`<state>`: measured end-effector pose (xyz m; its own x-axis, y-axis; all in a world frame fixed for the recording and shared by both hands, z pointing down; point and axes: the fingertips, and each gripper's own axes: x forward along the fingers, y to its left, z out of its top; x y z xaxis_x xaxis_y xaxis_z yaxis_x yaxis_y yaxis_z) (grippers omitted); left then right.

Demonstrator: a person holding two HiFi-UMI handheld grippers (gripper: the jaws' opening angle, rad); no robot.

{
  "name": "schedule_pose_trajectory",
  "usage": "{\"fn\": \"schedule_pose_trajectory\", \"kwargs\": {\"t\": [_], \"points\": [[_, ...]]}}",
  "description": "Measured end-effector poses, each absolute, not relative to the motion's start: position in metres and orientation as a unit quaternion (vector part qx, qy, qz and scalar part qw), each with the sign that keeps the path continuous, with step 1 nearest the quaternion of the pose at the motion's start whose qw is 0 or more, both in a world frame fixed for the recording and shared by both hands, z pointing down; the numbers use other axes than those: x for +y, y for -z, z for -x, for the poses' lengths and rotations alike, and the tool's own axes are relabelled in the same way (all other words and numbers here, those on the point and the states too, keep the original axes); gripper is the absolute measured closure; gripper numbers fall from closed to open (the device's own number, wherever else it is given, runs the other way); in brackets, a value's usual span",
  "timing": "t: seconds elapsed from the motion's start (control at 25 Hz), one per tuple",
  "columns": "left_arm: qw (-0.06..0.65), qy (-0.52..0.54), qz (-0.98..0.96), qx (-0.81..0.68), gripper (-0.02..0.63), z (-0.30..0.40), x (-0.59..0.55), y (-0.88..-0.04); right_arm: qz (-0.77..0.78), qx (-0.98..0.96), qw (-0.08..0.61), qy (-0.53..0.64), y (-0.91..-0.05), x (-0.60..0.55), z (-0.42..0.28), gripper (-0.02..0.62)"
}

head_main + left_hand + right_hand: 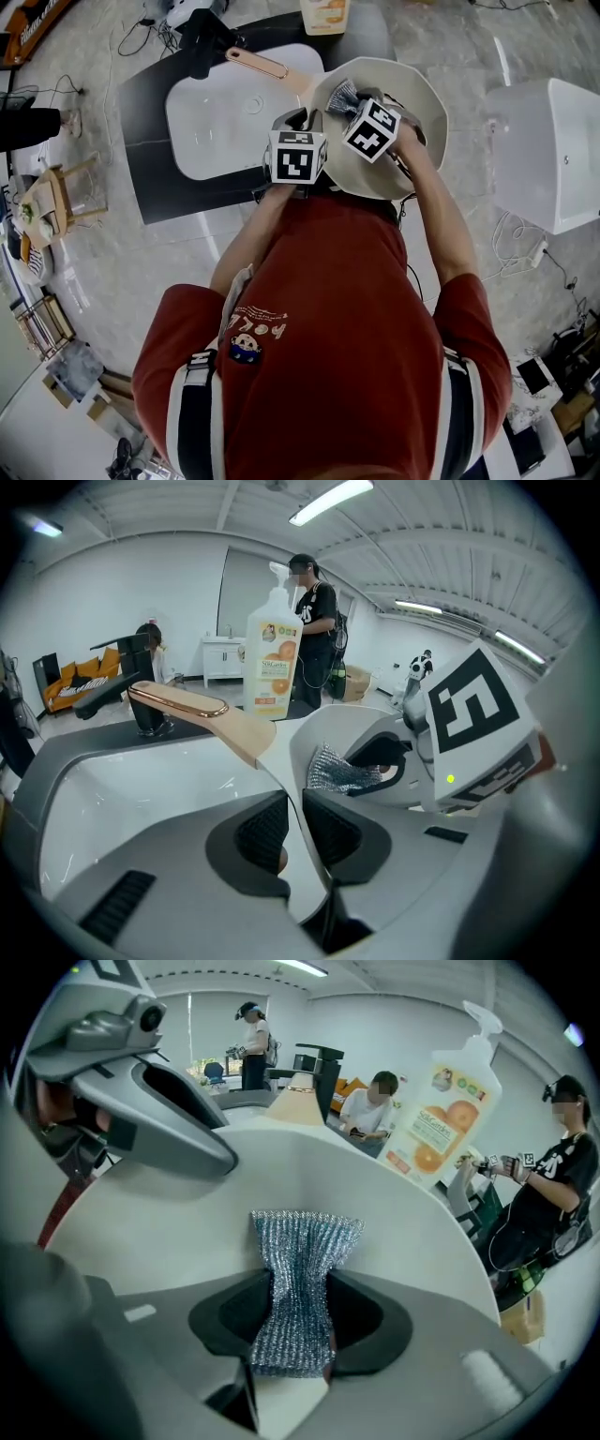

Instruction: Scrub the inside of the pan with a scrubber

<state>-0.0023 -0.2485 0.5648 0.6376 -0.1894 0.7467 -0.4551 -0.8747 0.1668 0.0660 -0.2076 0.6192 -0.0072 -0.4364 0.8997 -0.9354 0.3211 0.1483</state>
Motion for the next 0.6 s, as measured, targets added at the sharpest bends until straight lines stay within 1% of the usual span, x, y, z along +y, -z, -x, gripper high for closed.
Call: {"fn": "schedule_pose_trajectory", "kwargs": {"t": [0.32,0.6], "points": [[0.180,-0.381,-0.887,-0.189,0.554,0.001,-0.248,-0.566,-0.411,-0.695,0.512,-0.292,-0.619,-0.160,-0.009,0.403],[0.178,-0.377,-0.889,-0.188,0.554,0.002,-0.250,-0.564,-0.376,-0.693,0.525,-0.319,-0.618,-0.117,-0.004,0.397]]}}
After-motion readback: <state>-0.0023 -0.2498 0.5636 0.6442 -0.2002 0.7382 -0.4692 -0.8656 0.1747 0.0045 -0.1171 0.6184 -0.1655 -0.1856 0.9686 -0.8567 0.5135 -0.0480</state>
